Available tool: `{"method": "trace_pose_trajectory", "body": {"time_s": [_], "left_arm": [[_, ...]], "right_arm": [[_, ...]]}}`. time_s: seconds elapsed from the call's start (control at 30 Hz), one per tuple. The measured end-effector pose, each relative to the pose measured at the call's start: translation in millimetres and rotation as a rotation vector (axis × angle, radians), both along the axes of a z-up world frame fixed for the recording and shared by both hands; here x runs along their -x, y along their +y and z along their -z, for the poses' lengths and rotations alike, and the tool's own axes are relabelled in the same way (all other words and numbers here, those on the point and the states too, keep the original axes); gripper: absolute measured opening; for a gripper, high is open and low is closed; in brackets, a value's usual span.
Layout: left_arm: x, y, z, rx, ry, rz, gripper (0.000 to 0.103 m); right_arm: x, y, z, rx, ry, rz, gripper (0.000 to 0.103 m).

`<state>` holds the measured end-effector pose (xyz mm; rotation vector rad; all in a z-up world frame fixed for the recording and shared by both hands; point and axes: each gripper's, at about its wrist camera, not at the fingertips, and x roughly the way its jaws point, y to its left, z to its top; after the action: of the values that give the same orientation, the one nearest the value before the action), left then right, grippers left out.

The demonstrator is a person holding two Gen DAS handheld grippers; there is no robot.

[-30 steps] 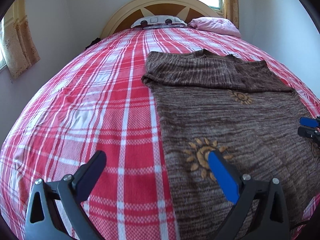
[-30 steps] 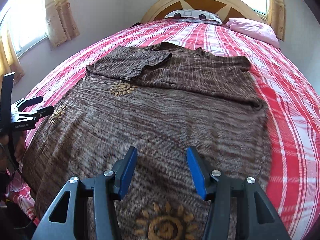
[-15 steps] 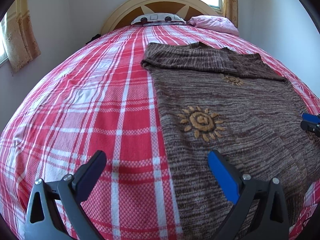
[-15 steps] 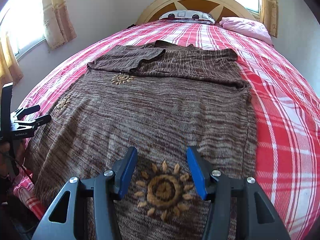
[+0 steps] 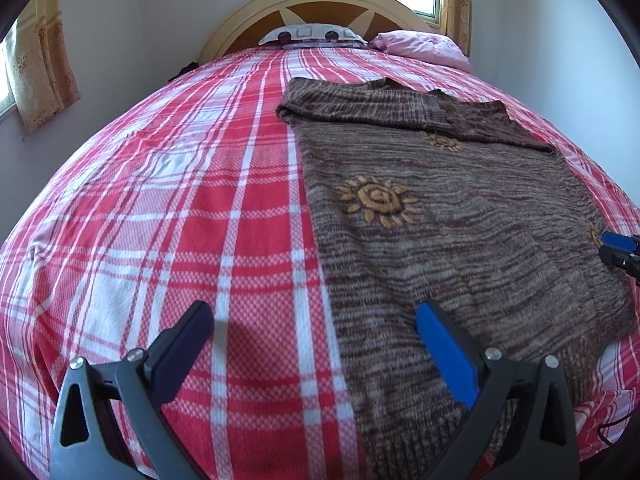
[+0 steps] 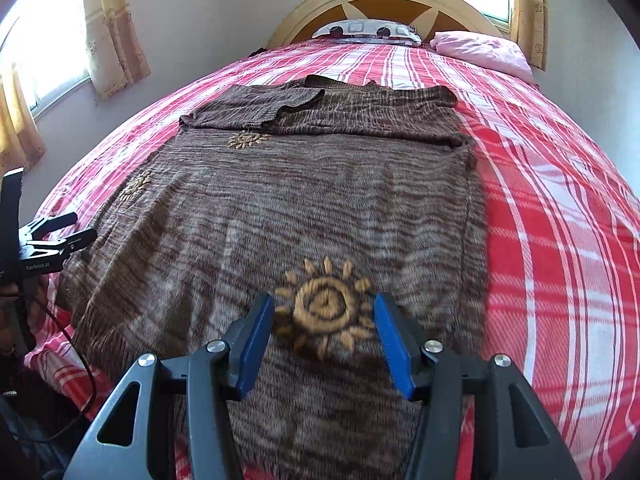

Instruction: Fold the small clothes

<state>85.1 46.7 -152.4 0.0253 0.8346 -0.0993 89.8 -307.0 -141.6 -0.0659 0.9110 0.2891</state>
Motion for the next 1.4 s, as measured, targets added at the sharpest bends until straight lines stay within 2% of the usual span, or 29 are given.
{"method": "trace_pose_trajectory", "body": {"time_s": [0.7,0.8,0.93,1.07,1.2,1.4], "left_arm": [[37,-8,3,0.02,0.016,0.026,0.103],[45,-9,1,0.023,0.016,0.034,0.1],[54,-12,-1,0.032,0.022,0.052,0.089],[62,-15,0,0.038,0.031,0.062,0.087],[66,-16,-1,0.045,0.043,0.068,0.082],[70,-12,2,0.083,0.087,0.056,0.082]], "right_arm": [[44,-29,0,-0.044,0.018,0.054,0.054],[49,-33,0,-0.05,0.02,0.057,0.054],[56,-39,-2,-0.069,0.024,0.067,0.054],[66,-53,-2,-0.066,0.035,0.112,0.054],[78,-73,2,-0.124,0.071,0.154,0.054],[87,-65,6,-0.178,0.118,0.107,0.054]]}}
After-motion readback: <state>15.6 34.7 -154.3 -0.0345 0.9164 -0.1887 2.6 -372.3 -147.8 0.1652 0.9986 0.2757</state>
